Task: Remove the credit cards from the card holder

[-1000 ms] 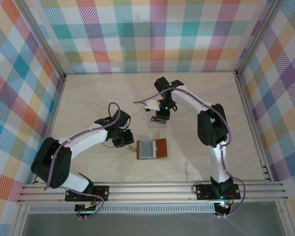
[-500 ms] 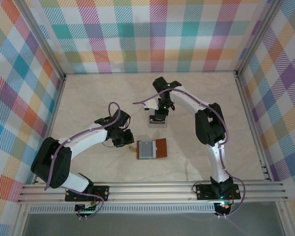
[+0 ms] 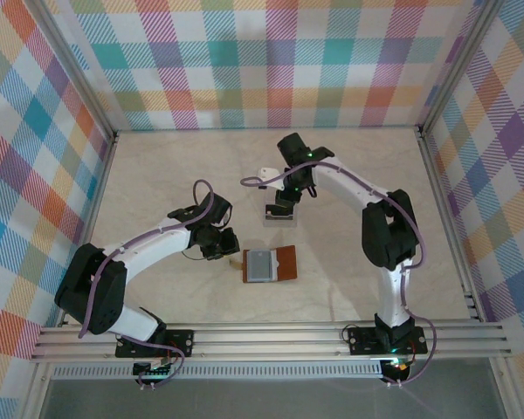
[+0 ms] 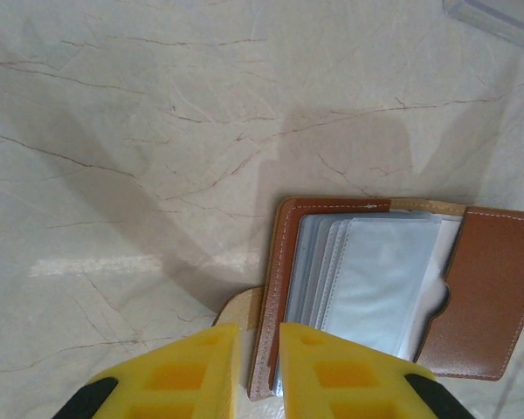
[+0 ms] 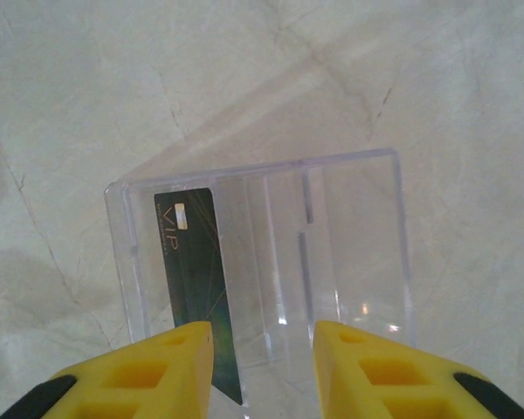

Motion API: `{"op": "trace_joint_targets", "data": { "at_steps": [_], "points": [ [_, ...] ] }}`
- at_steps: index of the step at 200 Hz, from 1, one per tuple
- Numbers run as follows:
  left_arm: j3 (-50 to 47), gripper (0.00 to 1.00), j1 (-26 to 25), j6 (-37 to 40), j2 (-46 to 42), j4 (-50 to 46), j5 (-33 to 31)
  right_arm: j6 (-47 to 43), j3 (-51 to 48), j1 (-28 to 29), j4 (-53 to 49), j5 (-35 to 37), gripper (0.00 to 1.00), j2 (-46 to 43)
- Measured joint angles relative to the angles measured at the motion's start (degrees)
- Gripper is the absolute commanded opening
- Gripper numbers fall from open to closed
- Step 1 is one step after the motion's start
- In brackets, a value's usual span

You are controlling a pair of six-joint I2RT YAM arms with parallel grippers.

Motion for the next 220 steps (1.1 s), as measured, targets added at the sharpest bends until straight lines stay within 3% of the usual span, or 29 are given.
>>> {"op": "trace_joint_targets", "data": {
  "at_steps": [67,176,220],
  "points": [
    [0.0,0.19,-0.13,-0.92,0.0,0.24,1.44,1.03,-3.21,0.28,7.04,1.51,0.42,0.2],
    [0.0,0.17,-1.81,-2.43,0.0,0.52,1.46,1.29,-4.83,1.29,8.63,1.44,0.44,1.77],
    [0.22,0.12,-3.45,-3.08,1.99,1.95,1.84,7.43,-7.28,1.29,9.77,-0.07,0.48,-3.45]
  ]
}}
